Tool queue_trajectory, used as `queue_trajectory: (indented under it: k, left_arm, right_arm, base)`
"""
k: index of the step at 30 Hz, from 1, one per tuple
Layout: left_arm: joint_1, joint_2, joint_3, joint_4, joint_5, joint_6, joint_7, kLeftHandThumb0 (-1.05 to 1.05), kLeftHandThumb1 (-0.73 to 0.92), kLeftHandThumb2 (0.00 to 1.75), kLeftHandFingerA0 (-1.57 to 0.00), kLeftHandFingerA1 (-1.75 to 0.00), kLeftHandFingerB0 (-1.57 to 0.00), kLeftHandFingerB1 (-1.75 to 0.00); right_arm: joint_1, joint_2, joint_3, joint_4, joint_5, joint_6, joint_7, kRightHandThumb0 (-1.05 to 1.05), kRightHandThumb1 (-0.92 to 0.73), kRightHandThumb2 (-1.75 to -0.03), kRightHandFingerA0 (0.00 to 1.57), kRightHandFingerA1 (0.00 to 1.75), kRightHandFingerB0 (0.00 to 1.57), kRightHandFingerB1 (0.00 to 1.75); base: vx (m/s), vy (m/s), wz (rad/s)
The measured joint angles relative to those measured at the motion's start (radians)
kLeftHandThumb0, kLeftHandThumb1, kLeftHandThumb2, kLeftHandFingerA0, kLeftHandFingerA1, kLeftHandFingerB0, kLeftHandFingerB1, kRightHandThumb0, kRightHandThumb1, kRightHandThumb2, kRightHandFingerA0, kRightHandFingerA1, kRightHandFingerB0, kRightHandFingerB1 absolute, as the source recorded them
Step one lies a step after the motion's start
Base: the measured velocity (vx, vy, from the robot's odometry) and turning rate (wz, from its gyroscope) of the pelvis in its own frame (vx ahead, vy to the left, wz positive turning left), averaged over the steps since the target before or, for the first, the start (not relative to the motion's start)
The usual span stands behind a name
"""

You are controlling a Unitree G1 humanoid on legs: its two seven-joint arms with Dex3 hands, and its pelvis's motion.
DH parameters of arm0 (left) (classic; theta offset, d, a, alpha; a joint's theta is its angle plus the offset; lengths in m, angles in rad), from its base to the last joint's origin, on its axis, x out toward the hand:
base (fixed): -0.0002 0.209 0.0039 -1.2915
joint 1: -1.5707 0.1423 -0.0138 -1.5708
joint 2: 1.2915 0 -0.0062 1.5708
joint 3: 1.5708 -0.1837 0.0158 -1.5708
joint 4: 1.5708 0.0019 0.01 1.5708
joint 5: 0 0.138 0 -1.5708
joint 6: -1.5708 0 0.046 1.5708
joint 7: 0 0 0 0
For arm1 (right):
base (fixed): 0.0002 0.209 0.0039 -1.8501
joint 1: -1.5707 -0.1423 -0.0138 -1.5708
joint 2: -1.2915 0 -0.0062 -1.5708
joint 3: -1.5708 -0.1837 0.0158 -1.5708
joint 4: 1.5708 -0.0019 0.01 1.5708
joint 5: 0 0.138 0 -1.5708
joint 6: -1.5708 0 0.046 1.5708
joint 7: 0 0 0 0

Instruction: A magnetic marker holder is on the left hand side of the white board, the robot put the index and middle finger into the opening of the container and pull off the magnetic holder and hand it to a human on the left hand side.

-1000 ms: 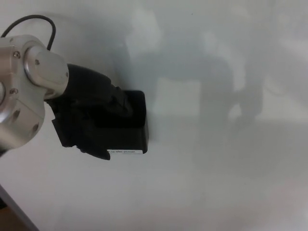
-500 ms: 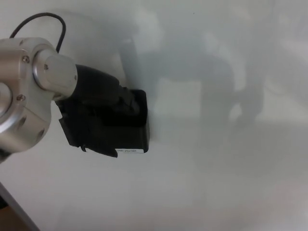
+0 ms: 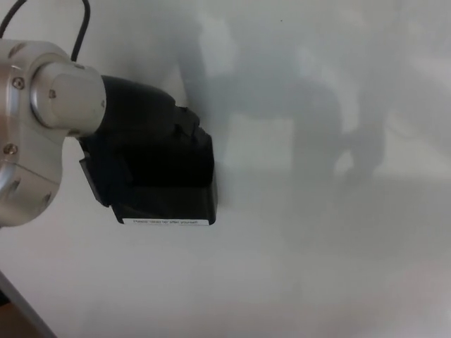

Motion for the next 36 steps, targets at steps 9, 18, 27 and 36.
queue_trajectory:
  k: [9, 18, 27, 36]
  left_arm:
    - [0.014, -0.001, -0.031, -0.031, 0.046, 0.031, -0.005, -0.62, 0.35, 0.82, -0.01, -0.29, -0.05, -0.23]
    - [0.081, -0.012, -0.035, -0.058, 0.087, 0.045, 0.019, -0.77, 0.45, 0.87, 0.00, -0.01, -0.07, -0.14]
    - [0.148, -0.026, -0.015, -0.084, 0.131, 0.026, 0.073, -0.88, 0.52, 0.91, -0.05, -0.03, -0.10, -0.06]
    - [0.204, -0.047, 0.045, -0.100, 0.164, -0.053, 0.147, -0.93, 0.54, 0.98, -0.07, -0.17, -0.11, -0.06]
  right_arm:
    - [0.008, -0.001, -0.001, -0.003, 0.003, -0.001, -0.002, -0.64, -0.79, -0.64, 0.66, 0.49, 0.31, 0.31]
    - [0.008, -0.001, 0.006, -0.004, 0.002, -0.001, -0.008, -0.62, -0.78, -0.64, 0.67, 0.50, 0.31, 0.32]
    - [0.003, -0.001, 0.006, -0.004, 0.002, -0.003, -0.008, -0.66, -0.79, -0.64, 0.63, 0.51, 0.30, 0.31]
    - [-0.003, -0.002, 0.016, -0.003, 0.001, -0.003, -0.009, -0.65, -0.79, -0.64, 0.64, 0.49, 0.31, 0.31]
  base:
    - [0.00, 0.000, 0.00]
    - [0.00, 0.000, 0.00]
    - [0.00, 0.000, 0.00]
    - [0.00, 0.000, 0.00]
